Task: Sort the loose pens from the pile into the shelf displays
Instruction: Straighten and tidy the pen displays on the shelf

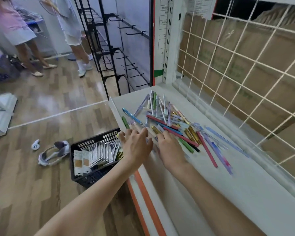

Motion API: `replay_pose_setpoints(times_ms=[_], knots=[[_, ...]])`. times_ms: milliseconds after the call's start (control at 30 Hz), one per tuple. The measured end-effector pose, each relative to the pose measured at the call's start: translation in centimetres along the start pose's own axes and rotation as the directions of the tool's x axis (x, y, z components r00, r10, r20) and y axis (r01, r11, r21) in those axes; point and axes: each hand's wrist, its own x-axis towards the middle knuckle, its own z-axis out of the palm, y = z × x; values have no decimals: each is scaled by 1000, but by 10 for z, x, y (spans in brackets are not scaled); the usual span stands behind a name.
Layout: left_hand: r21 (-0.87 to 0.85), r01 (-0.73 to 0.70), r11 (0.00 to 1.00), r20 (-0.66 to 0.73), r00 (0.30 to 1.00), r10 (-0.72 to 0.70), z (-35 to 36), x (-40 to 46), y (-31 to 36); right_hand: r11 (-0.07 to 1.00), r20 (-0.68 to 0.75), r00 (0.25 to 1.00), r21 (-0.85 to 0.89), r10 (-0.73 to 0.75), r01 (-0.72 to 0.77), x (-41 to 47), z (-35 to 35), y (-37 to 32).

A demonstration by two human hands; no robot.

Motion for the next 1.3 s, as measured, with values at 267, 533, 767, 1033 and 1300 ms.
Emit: replay_pose_setpoints(times_ms=[267,533,767,1033,1300], knots=[[-544,4,839,-14,1000,-13,-19,-35,-12,984,35,990,112,135,-138,-12,-9,-1],[-844,163,511,211,977,36,-31,-76,-10,879,-24,949,384,314,-281,-60,-32,10],[-952,163,259,206,967,150,-50,-135,4,812,-126,913,514,389,-275,-137,-58,6],[-980,97,175,152,929,338,-59,-222,37,682,-156,810,641,566,-353,-270,-84,8],[-989,64,132,130,794,593,-77,-308,111,629,-276,664,680,695,-376,-397,-119,32]])
